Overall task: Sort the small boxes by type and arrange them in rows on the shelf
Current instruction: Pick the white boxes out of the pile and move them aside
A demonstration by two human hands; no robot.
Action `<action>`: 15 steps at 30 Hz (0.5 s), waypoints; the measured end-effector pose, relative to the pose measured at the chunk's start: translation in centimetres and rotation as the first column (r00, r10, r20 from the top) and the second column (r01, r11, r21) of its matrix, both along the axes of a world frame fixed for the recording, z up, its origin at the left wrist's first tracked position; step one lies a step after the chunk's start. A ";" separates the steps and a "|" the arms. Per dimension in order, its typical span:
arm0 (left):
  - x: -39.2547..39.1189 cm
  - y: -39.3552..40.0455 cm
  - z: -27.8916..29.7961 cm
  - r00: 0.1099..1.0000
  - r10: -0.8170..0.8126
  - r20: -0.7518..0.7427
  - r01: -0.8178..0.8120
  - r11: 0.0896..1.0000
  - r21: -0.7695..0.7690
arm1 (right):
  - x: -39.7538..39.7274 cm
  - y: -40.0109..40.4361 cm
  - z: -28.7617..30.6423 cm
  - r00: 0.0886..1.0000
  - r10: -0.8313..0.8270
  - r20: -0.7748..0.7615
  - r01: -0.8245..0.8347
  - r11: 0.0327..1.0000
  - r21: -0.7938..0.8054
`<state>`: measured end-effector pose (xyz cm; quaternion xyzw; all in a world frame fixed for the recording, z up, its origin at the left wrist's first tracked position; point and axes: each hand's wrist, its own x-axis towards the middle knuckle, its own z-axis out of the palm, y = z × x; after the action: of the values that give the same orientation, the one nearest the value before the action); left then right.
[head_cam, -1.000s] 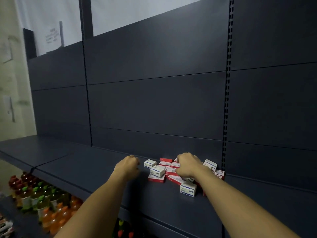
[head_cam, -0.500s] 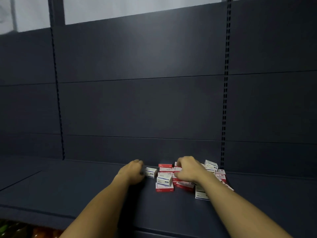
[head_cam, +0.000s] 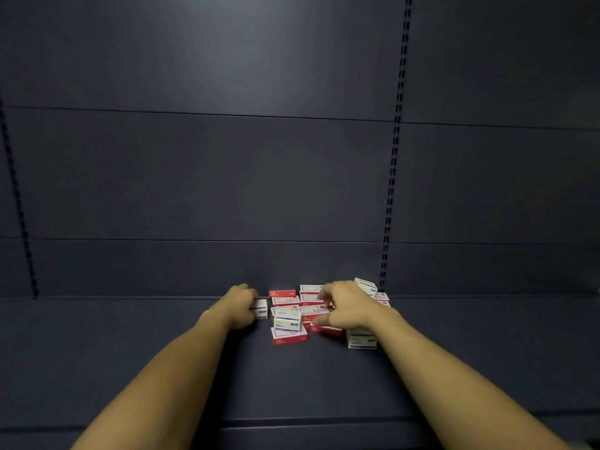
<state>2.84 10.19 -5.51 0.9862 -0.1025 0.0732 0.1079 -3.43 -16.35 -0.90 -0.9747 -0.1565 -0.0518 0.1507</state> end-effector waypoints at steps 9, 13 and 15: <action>-2.2 3.3 1.7 0.980 0.017 0.196 0.000 0.996 -0.087 | 0.5 4.9 -0.7 1.000 0.005 0.003 -0.005 0.997 -0.077; -3.3 5.2 2.5 0.986 0.026 0.165 -0.020 0.999 -0.042 | 1.0 6.3 -0.7 0.999 -0.026 -0.044 0.021 0.993 -0.116; -3.7 6.2 2.6 0.988 0.041 0.147 -0.039 0.999 -0.020 | 1.1 6.7 -0.6 0.998 -0.030 -0.051 0.023 0.991 -0.131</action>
<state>-0.87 16.36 -2.88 0.9790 -0.0898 0.1487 0.1069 -2.31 -9.60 -1.49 -0.9855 -0.1426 -0.0175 0.0901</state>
